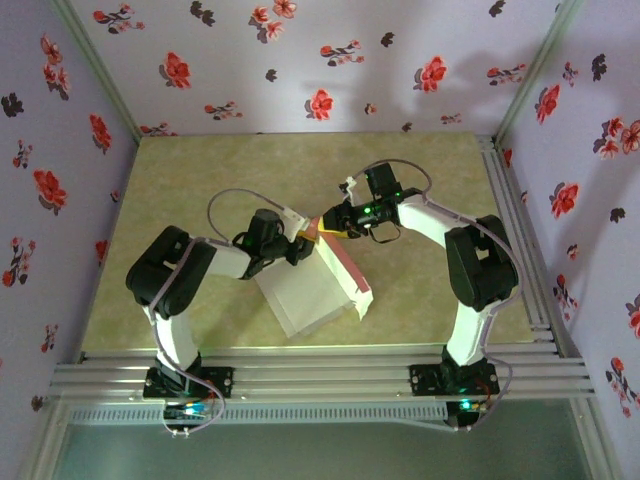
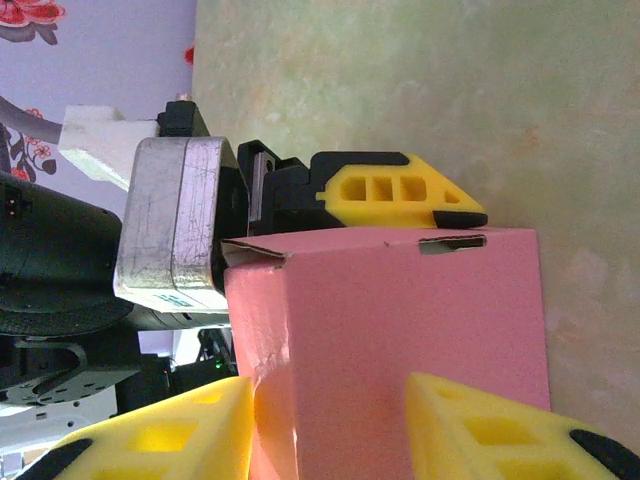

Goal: Fold the paper box

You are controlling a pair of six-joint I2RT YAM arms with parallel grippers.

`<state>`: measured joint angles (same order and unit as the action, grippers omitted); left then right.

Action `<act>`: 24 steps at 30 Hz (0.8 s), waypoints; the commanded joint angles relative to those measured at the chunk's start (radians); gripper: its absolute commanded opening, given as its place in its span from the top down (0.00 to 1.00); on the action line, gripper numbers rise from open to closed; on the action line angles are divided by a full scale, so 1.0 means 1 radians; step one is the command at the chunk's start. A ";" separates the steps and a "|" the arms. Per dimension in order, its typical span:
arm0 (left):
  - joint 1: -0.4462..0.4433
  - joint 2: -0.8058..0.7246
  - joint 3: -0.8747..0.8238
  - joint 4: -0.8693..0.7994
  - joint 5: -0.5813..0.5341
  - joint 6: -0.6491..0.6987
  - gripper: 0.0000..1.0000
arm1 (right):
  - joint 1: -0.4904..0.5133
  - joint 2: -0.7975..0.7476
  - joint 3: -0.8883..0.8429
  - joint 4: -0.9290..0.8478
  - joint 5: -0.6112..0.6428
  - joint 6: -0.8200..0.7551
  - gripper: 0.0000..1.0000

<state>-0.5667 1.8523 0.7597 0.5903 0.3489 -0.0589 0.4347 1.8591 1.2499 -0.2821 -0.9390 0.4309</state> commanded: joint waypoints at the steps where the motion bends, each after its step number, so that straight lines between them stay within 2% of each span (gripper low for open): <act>1: -0.002 -0.036 -0.005 0.023 -0.031 -0.035 0.77 | 0.009 -0.014 -0.013 -0.013 0.025 0.014 0.56; 4: -0.004 -0.043 -0.011 0.031 -0.021 -0.035 0.71 | 0.012 -0.013 -0.014 -0.017 0.032 0.012 0.56; 6: -0.002 -0.055 -0.020 0.036 -0.007 -0.035 0.60 | 0.013 -0.011 -0.013 -0.019 0.035 0.012 0.56; 11: -0.002 -0.103 -0.033 0.020 0.039 -0.042 0.50 | 0.015 -0.006 -0.011 -0.021 0.046 0.012 0.57; 19: 0.019 -0.166 -0.033 -0.068 0.097 -0.034 0.44 | 0.017 -0.002 -0.001 -0.025 0.053 0.014 0.57; 24: 0.061 -0.184 -0.024 -0.148 0.200 -0.010 0.45 | 0.016 0.000 -0.001 -0.025 0.052 0.014 0.57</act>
<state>-0.5289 1.6985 0.7357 0.5186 0.4648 -0.0975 0.4416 1.8591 1.2499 -0.2817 -0.9199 0.4309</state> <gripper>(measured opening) 0.556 0.432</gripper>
